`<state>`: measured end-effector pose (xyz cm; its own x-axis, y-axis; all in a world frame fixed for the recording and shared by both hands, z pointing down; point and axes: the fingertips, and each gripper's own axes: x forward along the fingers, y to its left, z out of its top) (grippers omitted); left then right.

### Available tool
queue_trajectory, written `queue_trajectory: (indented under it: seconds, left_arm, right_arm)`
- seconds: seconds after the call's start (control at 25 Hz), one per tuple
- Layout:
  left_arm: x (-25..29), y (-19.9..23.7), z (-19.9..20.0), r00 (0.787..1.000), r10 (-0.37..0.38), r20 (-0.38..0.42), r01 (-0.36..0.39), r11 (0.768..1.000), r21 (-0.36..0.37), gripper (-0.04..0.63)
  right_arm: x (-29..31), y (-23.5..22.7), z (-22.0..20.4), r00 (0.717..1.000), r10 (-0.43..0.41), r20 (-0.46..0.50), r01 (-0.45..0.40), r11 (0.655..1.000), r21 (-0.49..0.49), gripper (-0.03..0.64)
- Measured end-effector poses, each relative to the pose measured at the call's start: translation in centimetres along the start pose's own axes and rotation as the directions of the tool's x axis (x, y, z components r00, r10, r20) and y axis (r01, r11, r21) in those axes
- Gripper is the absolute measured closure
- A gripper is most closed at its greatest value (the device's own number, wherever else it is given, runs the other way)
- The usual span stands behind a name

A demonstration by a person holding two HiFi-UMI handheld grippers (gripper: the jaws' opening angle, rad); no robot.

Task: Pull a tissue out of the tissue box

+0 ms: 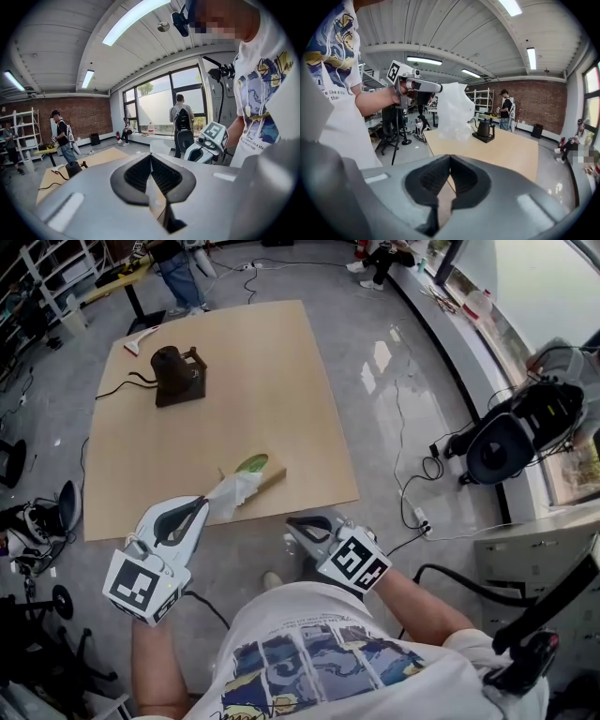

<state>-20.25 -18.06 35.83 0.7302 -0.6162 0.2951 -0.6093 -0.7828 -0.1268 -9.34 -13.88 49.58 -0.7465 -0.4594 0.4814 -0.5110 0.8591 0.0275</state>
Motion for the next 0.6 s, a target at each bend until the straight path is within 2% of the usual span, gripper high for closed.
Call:
queue_trajectory:
  seconds: [0.28,0.6]
  left_arm:
    - [-1.8,-1.7,-0.3,1.000,-0.023,0.015,0.023,1.000,-0.002,0.589]
    - [-3.4,-4.4,0.1,0.999,-0.031,0.016,0.031,0.999,0.012,0.589]
  right_arm:
    - [0.3,2.2,-1.2,0.999,-0.011,-0.043,0.011,1.000,-0.010,0.614]
    - [-0.8,4.0,-1.6,0.999,-0.009,-0.042,0.008,1.000,-0.018,0.614]
